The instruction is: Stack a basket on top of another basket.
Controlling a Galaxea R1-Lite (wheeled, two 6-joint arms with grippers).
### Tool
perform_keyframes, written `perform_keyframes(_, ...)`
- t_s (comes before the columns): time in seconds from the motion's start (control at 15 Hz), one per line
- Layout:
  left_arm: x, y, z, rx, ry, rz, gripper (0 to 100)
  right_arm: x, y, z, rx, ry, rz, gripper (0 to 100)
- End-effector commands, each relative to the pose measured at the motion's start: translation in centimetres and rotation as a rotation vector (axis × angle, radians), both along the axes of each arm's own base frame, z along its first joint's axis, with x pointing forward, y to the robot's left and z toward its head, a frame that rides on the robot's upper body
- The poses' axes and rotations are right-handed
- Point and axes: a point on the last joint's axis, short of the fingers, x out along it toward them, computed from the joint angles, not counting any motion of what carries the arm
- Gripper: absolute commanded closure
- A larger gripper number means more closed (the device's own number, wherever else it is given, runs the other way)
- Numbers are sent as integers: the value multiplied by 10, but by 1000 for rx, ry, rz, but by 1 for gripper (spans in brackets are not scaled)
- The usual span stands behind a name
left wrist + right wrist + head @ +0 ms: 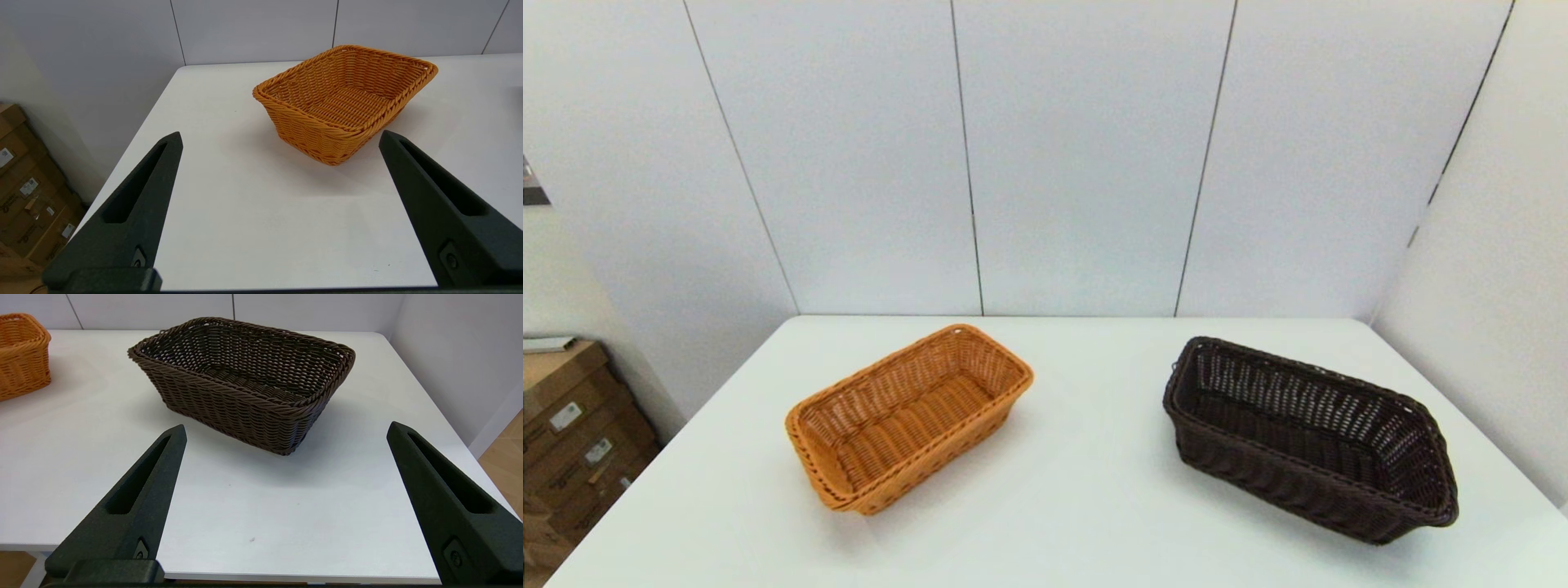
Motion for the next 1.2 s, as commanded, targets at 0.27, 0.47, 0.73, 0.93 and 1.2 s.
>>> perform_keyframes(0.27,0,0,0,0,0,0,0,0,0,0,-1,0,1,0)
perform_keyframes(0.47,0,0,0,0,0,0,0,0,0,0,-1,0,1,0)
perform_keyframes(0.73,0,0,0,0,0,0,0,0,0,0,-1,0,1,0)
perform_keyframes(0.93,0,0,0,9,4,-1,0,0,0,0,-1,0,-1,0)
perform_keyframes(1.2,0,0,0,15,9,-11,0,0,0,0,-1,0,-1,0)
